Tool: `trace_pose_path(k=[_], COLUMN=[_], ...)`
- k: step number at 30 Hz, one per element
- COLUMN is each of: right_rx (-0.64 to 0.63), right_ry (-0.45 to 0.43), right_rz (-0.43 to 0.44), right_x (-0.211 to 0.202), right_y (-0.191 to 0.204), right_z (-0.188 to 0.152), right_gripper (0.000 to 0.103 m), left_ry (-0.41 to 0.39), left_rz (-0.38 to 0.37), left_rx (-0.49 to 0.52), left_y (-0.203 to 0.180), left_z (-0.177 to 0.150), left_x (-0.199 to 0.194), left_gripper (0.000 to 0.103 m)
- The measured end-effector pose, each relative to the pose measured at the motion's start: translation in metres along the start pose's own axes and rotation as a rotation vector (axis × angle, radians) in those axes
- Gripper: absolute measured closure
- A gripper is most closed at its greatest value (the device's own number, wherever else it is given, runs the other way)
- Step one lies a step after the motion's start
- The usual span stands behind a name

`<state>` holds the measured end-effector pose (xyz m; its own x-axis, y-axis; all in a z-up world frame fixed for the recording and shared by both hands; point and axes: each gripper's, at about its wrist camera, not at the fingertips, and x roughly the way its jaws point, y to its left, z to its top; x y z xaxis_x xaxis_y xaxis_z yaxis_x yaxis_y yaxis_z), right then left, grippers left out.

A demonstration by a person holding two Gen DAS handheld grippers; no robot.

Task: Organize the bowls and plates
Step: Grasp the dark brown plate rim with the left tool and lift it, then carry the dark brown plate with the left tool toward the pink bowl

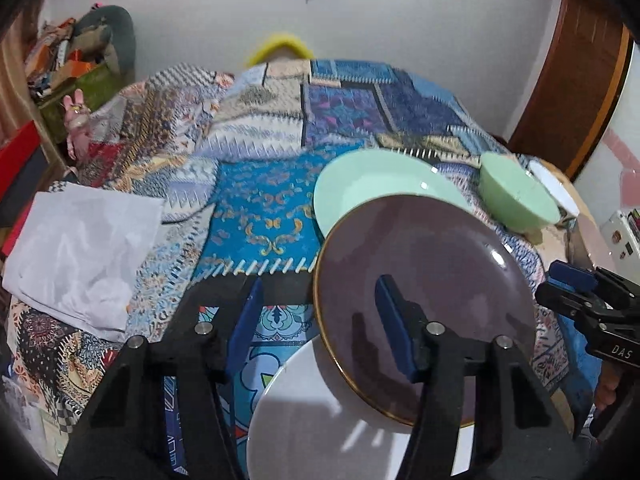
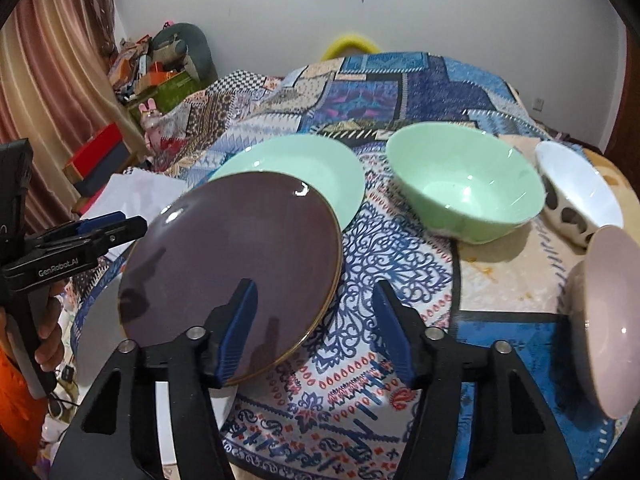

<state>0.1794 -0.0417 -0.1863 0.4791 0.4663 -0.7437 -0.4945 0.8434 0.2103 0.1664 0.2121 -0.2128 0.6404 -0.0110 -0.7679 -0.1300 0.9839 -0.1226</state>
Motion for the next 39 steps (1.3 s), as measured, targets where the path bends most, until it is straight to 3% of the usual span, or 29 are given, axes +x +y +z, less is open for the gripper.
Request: trace_pose_path(k=[5, 7, 18, 32, 39], right_rx=[0.016, 0.023, 0.078, 0.101, 0.106], right_ry=[0.035, 0.041, 0.076, 0.085, 0.061], right_rz=[0.021, 0.028, 0.077, 0.085, 0.070], right_x=[0.011, 0.013, 0.025, 0.018, 0.001], right_y=[-0.002, -0.003, -0.008, -0.012, -0.019], right_z=[-0.003, -0.003, -0.001, -0.003, -0.006], right_gripper=[0.060, 0.062, 0.080, 0.081, 0.081], left_ry=[0.074, 0.103, 0.134, 0.151, 0.124], left_rz=[-0.032, -0.050, -0.102, -0.097, -0.101], left_rx=[-0.019, -0.023, -0.011, 0.001, 0.016], left_y=[0.005, 0.006, -0.001, -0.009, -0.022], left_z=[0.000, -0.001, 0.003, 0.001, -0.005], left_x=[0.019, 0.026, 0.039, 0.033, 0.016], left_gripper=[0.057, 0.067, 0.073, 0.074, 0.074])
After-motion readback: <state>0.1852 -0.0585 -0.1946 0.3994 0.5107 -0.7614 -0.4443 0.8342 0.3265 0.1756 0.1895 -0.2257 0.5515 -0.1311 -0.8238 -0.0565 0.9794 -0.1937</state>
